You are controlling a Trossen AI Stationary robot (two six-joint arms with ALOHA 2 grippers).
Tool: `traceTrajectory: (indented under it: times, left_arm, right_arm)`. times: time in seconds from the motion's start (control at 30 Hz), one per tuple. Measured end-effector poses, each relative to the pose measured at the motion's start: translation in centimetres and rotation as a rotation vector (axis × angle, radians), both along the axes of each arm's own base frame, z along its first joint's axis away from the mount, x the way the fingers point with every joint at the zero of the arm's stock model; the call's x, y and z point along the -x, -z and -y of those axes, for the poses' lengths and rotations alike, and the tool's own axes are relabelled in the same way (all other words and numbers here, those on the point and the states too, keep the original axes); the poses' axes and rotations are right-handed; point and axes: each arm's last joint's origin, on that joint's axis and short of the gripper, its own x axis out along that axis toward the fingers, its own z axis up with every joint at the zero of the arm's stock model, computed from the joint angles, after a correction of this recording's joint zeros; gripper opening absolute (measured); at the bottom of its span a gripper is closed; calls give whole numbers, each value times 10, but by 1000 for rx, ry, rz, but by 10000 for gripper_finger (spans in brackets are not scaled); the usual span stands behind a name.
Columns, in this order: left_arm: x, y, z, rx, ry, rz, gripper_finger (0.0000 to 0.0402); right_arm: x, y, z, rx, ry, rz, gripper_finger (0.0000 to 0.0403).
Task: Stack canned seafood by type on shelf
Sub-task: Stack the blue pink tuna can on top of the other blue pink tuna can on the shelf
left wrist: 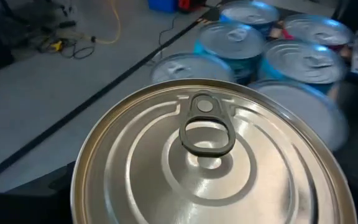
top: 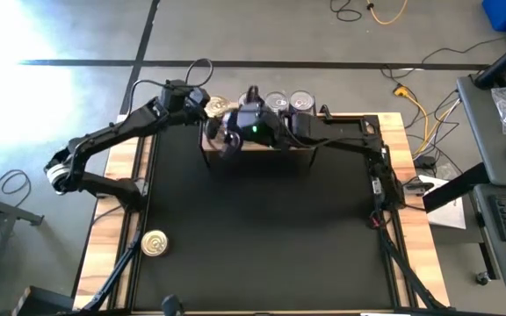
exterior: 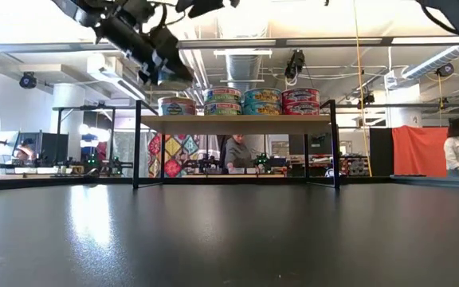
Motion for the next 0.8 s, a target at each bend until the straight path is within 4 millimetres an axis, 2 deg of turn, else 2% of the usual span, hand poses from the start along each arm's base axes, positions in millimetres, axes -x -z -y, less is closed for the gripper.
traceTrajectory:
  times: [0.17, 0.23, 0.33, 0.4, 0.57, 0.67, 0.8]
  left_arm:
    - [-1, 4, -15, -14, -26, 32, 369]
    - [-3, 8, -20, -10, -32, 34, 368]
    - [-6, 15, -28, 2, -42, 22, 371]
    - [-8, 17, -31, 16, -47, 12, 372]
    - [-10, 14, -38, 17, -61, 23, 372]
    - [-8, 10, -46, 9, -84, 37, 372]
    - [-9, 13, -56, 22, -107, 25, 372]
  right_arm:
    - [-5, 10, 48, -14, 47, 17, 201]
    - [-6, 9, 70, -29, 66, 92, 201]
    - [-7, 6, 100, -60, -2, 203, 201]
    - [-8, 12, 115, -85, -4, 219, 201]
    - [-9, 35, 143, -125, 31, 164, 201]
    - [-10, 42, 155, -158, 59, 192, 201]
    - [-14, 57, 167, -196, 71, 178, 201]
